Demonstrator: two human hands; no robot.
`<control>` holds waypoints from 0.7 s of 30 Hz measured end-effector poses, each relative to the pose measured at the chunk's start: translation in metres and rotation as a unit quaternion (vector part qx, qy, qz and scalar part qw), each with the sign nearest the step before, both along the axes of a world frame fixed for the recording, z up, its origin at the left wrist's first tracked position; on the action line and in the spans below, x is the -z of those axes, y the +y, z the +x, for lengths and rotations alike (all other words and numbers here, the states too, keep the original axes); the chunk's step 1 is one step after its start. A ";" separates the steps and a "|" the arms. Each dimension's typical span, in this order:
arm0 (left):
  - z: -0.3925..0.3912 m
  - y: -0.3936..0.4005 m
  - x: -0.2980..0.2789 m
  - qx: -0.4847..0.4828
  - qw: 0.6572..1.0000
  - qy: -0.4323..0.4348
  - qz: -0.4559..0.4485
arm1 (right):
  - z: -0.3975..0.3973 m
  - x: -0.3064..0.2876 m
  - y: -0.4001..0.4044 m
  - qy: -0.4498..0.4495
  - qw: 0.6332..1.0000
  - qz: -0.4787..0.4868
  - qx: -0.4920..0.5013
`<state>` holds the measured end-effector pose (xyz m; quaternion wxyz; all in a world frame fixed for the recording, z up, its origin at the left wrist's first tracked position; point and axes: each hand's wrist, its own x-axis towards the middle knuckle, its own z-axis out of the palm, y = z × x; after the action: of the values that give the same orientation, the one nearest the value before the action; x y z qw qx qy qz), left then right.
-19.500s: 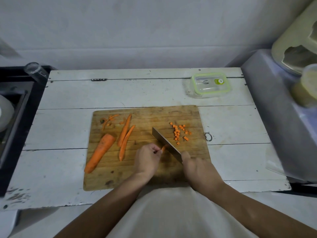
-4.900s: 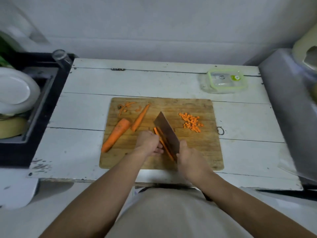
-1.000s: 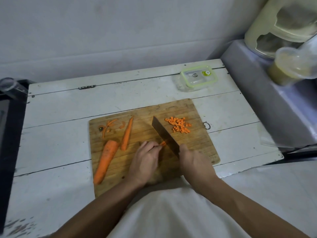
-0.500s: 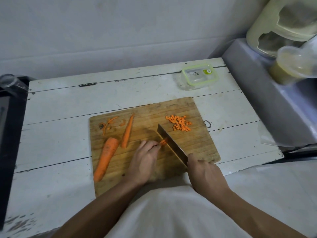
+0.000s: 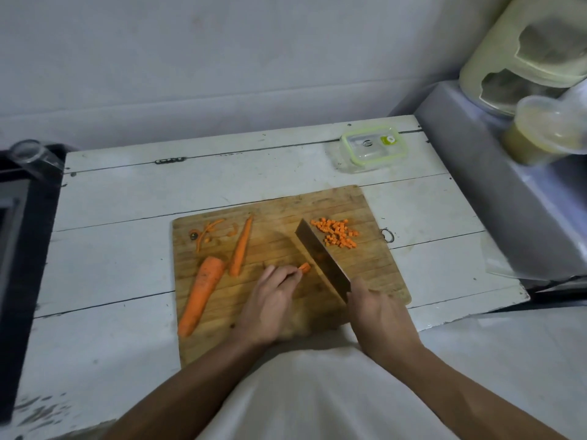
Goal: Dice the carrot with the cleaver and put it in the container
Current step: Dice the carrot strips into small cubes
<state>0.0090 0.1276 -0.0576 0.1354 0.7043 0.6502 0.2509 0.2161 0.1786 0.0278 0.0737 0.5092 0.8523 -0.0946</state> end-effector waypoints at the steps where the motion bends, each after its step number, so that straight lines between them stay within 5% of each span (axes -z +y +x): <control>1: 0.000 0.000 0.000 -0.002 1.000 -0.006 0.003 | 0.003 0.000 -0.003 -0.005 1.000 0.004 -0.014; 21: -0.001 -0.004 0.004 -0.027 0.999 -0.043 0.013 | -0.018 -0.008 -0.001 0.007 1.000 -0.008 0.004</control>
<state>0.0076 0.1232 -0.0612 0.1469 0.6767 0.6594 0.2926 0.1984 0.1778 0.0360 0.0715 0.5116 0.8498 -0.1047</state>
